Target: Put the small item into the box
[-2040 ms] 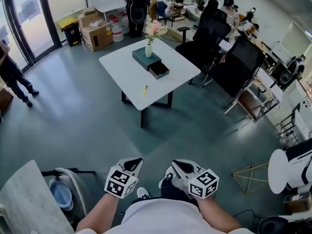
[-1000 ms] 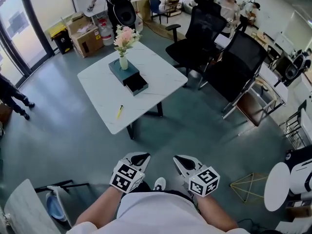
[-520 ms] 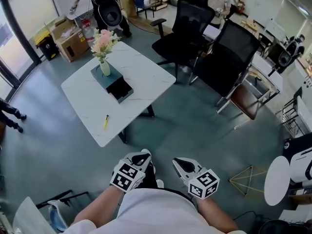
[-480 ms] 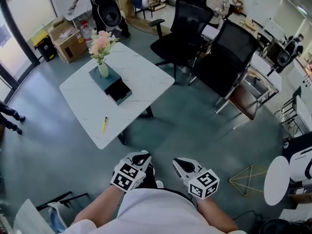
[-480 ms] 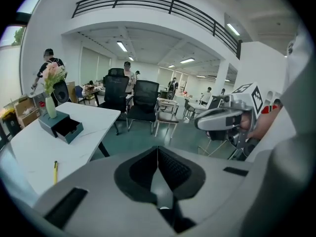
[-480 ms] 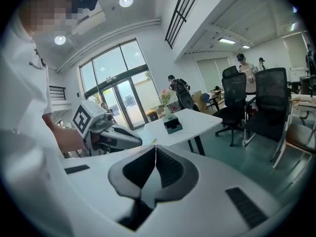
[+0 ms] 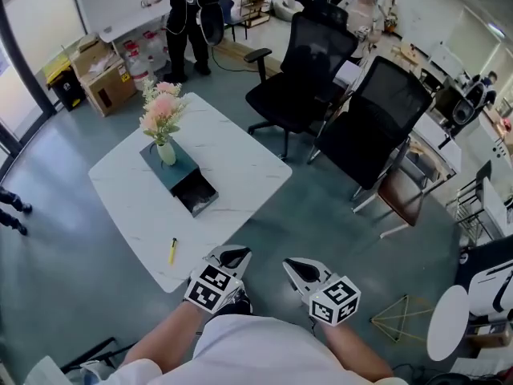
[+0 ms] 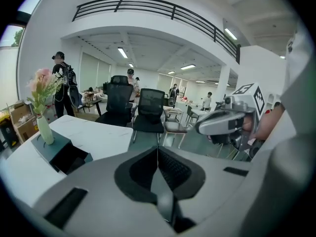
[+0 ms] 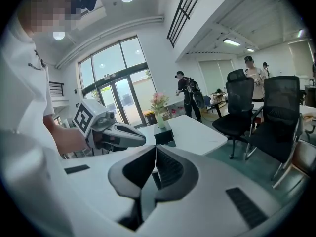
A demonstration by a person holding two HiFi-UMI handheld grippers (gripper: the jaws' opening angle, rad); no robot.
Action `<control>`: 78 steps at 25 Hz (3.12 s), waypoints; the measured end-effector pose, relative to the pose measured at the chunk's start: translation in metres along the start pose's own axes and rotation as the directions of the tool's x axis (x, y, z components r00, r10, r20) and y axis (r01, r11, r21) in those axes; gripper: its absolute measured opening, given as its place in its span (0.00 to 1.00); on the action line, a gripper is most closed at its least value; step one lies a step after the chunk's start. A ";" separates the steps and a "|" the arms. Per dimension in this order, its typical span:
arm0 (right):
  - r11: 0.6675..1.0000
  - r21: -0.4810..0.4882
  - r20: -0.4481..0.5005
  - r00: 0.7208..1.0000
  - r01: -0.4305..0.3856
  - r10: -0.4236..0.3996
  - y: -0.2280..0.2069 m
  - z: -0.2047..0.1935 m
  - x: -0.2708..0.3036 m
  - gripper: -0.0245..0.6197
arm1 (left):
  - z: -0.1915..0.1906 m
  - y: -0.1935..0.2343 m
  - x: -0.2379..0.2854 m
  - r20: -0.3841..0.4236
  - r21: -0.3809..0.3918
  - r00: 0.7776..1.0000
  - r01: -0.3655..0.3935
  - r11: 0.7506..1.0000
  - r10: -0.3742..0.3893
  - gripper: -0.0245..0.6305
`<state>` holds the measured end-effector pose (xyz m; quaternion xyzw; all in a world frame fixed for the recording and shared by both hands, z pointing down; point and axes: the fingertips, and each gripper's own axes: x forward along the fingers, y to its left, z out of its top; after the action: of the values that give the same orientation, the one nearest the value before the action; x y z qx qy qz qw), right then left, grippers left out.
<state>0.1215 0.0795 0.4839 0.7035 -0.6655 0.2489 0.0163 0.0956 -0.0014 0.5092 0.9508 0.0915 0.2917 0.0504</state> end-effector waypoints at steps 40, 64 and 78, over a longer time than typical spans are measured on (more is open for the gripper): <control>0.685 -0.161 -0.391 0.684 -0.710 0.616 -0.031 0.109 0.287 0.06 | -0.044 0.259 -0.071 -0.192 -0.424 0.675 -0.712 0.560 0.713 0.06; 0.649 -0.141 -0.494 0.621 -0.748 0.609 -0.004 0.068 0.292 0.06 | -0.268 0.219 -0.055 -0.669 -0.181 0.638 -0.637 0.749 0.381 0.23; 0.681 -0.167 -0.459 0.667 -0.713 0.586 -0.013 0.078 0.295 0.06 | -0.279 0.211 -0.044 -0.636 -0.342 0.727 -0.567 0.749 0.260 0.14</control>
<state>0.1563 -0.2203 0.5292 0.3409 -0.8907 0.2491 0.1683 -0.0669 -0.2052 0.7470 0.7700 -0.2029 0.5691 0.2050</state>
